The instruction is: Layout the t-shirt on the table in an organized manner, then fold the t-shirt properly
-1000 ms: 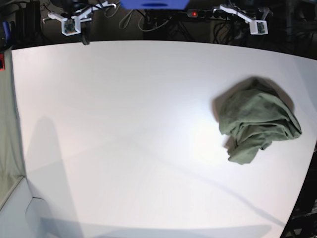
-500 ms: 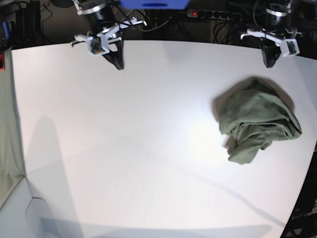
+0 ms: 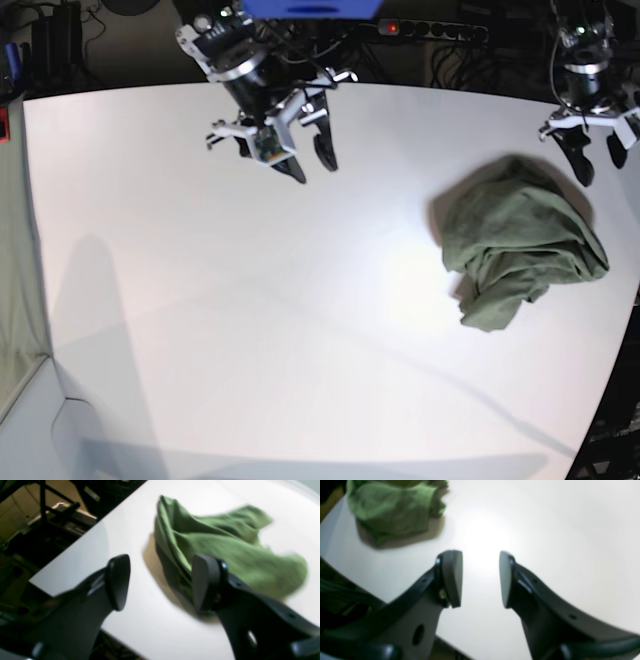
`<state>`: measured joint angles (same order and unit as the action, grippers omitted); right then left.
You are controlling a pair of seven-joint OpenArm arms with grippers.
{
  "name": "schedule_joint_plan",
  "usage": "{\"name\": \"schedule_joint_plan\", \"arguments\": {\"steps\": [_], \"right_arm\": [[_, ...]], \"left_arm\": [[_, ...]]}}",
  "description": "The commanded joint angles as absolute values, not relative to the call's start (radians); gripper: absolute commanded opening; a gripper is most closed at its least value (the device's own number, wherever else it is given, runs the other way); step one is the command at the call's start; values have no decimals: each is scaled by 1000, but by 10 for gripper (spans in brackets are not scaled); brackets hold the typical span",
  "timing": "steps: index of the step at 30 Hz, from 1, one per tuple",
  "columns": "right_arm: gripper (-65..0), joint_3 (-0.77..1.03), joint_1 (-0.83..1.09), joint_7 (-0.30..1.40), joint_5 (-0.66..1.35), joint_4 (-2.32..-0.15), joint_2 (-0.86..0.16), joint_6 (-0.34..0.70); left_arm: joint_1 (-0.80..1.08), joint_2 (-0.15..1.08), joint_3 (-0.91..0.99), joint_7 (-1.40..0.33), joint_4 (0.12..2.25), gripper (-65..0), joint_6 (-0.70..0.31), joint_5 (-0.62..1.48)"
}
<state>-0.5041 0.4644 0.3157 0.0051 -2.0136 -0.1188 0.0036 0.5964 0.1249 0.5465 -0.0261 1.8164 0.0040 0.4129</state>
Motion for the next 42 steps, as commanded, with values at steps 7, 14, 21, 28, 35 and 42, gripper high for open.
{"name": "schedule_joint_plan", "arguments": {"steps": [7, 14, 21, 28, 35, 42], "right_arm": [[-397, -544, 372, 360, 5, -2025, -116, 5], [-397, -549, 364, 363, 5, -1994, -114, 5], [-398, -549, 367, 363, 5, -1988, -114, 5], [-398, -542, 381, 364, 5, -1988, -117, 5], [-398, -541, 380, 364, 5, -1986, -119, 5], [-395, -541, 374, 364, 5, -1986, -119, 5]], "left_arm": [[479, 139, 553, -2, 1673, -275, 2, 414], [392, 140, 544, -5, 1612, -275, 2, 414], [277, 131, 552, -229, 1603, -276, 2, 414], [252, 131, 545, -246, 1586, -414, 2, 414], [229, 131, 552, -246, 1489, -632, 2, 414], [260, 125, 553, -245, 1554, -647, 2, 415]]}}
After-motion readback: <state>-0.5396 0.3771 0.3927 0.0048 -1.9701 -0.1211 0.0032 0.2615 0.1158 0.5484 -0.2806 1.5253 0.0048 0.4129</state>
